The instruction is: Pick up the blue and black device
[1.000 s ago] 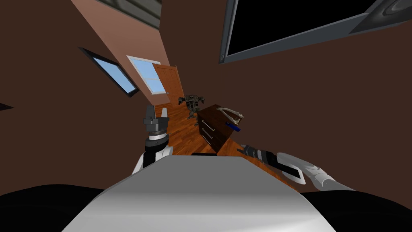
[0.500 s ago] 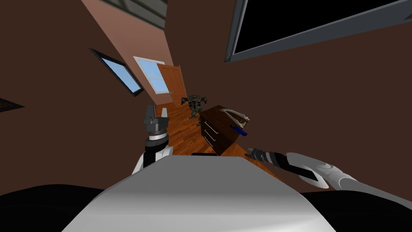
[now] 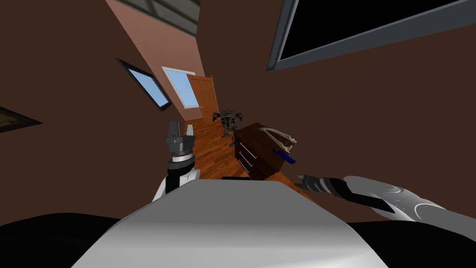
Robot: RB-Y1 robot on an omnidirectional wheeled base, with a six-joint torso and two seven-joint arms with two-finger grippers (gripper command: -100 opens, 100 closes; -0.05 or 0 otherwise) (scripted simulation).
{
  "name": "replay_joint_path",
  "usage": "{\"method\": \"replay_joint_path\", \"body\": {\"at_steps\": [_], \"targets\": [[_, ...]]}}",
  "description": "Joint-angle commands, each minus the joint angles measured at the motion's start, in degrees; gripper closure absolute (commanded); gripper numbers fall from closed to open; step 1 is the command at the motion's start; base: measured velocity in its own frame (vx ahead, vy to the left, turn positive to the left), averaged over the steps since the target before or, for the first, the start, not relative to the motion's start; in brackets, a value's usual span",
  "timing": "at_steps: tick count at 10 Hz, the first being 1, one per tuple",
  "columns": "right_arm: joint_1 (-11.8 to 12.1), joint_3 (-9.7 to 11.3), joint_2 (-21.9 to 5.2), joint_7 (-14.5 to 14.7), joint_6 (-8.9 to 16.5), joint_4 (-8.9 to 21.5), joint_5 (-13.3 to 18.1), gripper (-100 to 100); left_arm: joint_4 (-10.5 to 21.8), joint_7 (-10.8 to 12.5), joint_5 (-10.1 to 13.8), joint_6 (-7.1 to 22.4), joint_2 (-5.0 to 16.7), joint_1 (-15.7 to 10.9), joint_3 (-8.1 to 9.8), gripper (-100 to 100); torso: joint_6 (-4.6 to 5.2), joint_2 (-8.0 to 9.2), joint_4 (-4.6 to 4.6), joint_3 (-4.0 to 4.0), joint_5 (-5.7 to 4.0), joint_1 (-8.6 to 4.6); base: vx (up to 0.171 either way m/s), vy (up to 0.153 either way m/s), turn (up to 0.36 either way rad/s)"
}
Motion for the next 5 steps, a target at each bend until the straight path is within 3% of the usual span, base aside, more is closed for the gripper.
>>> {"method": "replay_joint_path", "body": {"at_steps": [1, 2, 3, 5], "targets": [[1.17, 0.41, -2.02, 0.32, 0.49, -0.39, -0.24, -100, 0.0, 0.0, 0.0, 0.0, 0.0, 0.0, 0.0, 0, 0.0, 0.0, 0.0, 0.0, 0.0, 0.0, 0.089, 0.045, 0.055], [1.16, 1.98, -4.03, 0.04, 0.12, 1.04, 0.23, -100, 0.0, 0.0, 0.0, 0.0, 0.0, 0.0, 0.0, 0, 0.03, 0.04, 0.0, 0.02, -0.01, -0.05, 0.105, 0.053, 0.116], [1.16, 1.98, -4.47, 0.04, 0.12, 1.04, 0.23, -100, 0.0, 0.0, 0.0, 0.0, 0.0, 0.0, 0.0, 0, 0.0, -0.02, 0.0, -0.01, -0.02, -0.04, 0.096, 0.057, 0.045], [1.12, 4.92, -8.78, -0.53, -0.58, 3.47, 1.0, -100, 0.0, 0.0, 0.0, 0.0, 0.0, 0.0, 0.0, 0, 0.0, -0.08, -0.02, -0.05, 0.02, 0.07, 0.152, 0.097, 0.119]]}}
